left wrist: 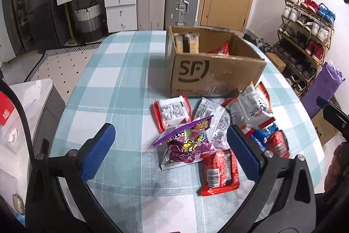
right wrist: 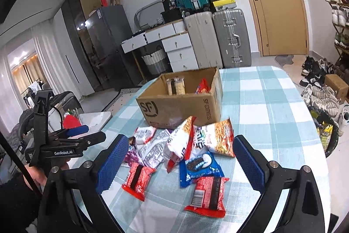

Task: Organize snacks
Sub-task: 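Withdraw both tools from the box back over the snack pile, then lower the left gripper onto the purple candy bag and close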

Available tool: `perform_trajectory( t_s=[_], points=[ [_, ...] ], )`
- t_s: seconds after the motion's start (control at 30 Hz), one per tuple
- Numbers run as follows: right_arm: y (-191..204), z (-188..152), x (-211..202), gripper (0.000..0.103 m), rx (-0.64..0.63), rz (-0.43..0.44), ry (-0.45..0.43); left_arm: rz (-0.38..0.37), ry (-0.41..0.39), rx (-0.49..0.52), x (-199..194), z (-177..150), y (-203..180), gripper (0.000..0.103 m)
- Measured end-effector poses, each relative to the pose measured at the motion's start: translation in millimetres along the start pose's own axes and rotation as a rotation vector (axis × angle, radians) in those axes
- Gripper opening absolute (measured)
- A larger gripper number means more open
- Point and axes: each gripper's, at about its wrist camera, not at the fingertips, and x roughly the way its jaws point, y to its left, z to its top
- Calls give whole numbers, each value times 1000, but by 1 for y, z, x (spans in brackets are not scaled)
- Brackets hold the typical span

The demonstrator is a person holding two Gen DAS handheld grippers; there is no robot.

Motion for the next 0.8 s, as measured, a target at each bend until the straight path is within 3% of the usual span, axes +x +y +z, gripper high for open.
perform_trajectory(
  t_s=[0.23,0.57,0.8],
  points=[
    [-4,-10,12,98,8,-9,26,-38,49,6,27,-1,1,102],
    [-10,-22,30,98,18,-30,75,-34,134,17,71,-10,-2,101],
    [-12,-26,39,98,16,-25,102,-40,152,12,91,-11,-1,101]
  ],
)
